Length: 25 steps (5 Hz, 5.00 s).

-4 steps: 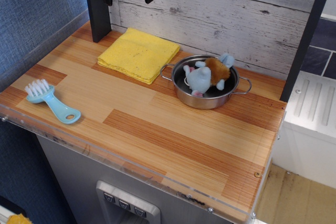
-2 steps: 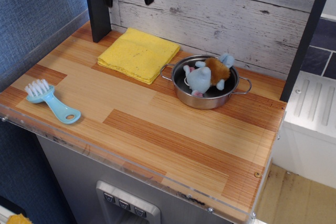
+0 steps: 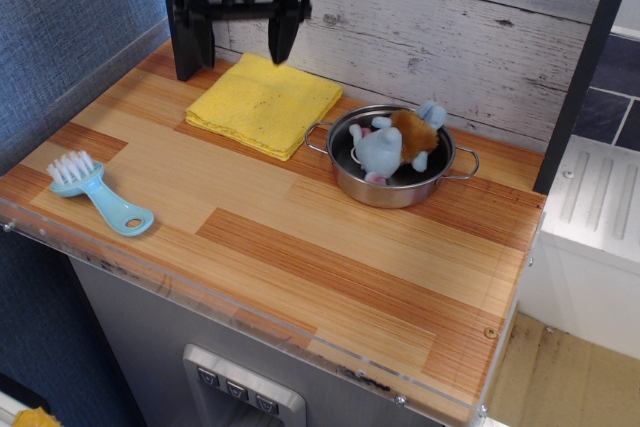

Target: Move the yellow cloth in front of the pot

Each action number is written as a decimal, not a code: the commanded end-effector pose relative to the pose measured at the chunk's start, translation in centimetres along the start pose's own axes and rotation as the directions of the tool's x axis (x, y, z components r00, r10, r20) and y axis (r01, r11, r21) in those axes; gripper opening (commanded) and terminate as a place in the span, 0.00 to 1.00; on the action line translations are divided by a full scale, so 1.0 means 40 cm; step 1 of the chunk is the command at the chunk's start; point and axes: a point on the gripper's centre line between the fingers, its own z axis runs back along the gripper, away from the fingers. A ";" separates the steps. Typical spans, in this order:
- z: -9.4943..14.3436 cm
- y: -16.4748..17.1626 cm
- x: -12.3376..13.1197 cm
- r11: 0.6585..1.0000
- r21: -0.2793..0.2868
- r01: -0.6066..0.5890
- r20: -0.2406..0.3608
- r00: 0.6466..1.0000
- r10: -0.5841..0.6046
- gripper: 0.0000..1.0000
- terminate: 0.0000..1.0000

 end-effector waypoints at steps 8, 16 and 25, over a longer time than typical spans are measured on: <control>-0.097 0.003 -0.076 0.992 -0.024 -0.126 0.024 0.992 0.126 1.00 0.00; -0.023 -0.115 -0.431 0.998 0.031 -0.064 0.011 0.998 0.063 1.00 0.00; 0.312 -0.107 -0.429 0.991 -0.048 -0.122 0.106 0.986 0.126 1.00 0.00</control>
